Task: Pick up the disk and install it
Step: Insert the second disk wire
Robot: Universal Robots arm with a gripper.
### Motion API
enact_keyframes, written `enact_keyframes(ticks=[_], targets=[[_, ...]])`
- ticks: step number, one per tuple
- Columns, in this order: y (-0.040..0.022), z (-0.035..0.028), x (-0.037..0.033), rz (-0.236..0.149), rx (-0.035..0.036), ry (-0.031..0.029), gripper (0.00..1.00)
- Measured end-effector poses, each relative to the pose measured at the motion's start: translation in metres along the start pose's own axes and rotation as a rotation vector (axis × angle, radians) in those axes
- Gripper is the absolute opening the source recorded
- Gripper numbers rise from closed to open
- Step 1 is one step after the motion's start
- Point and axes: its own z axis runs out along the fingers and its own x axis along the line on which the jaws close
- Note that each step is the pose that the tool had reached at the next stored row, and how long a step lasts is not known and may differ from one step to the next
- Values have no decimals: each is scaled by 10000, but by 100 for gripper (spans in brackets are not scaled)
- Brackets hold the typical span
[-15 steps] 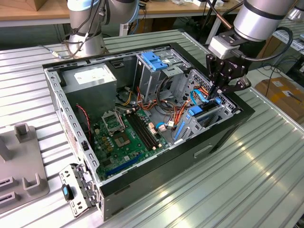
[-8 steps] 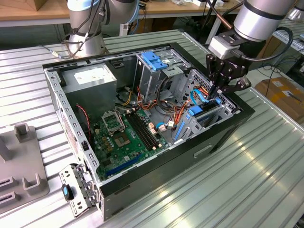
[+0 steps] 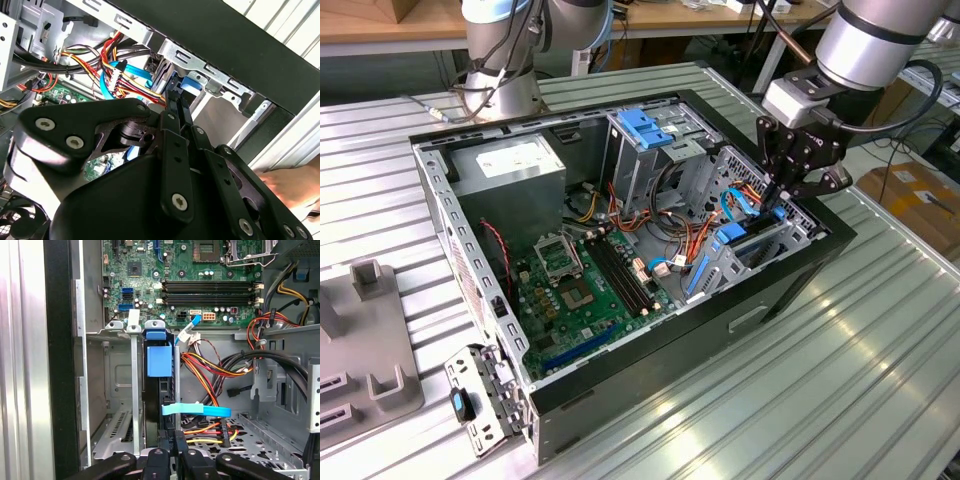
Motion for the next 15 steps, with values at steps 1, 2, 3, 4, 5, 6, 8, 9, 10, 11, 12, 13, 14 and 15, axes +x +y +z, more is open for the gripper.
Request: enact_keyframes(ticks=[1, 2, 3, 4, 5, 6, 8, 9, 10, 11, 12, 13, 14, 15], targets=[[0, 0, 0, 0, 0, -1, 16], [0, 0, 1, 0, 0, -1, 16], [0, 0, 1, 0, 0, 0, 16], [0, 0, 2, 0, 0, 0, 16], [0, 0, 2, 0, 0, -1, 16], [0, 0, 2, 0, 0, 0, 16], [0, 0, 6, 0, 0, -1, 16], [0, 0, 17, 0, 0, 0, 16], [0, 0, 26, 0, 0, -1, 16], [0, 0, 38, 0, 0, 0, 16], [0, 0, 40, 0, 0, -1, 16], [0, 0, 40, 0, 0, -2, 16], [0, 0, 40, 0, 0, -2, 16], [0, 0, 43, 0, 0, -1, 16]])
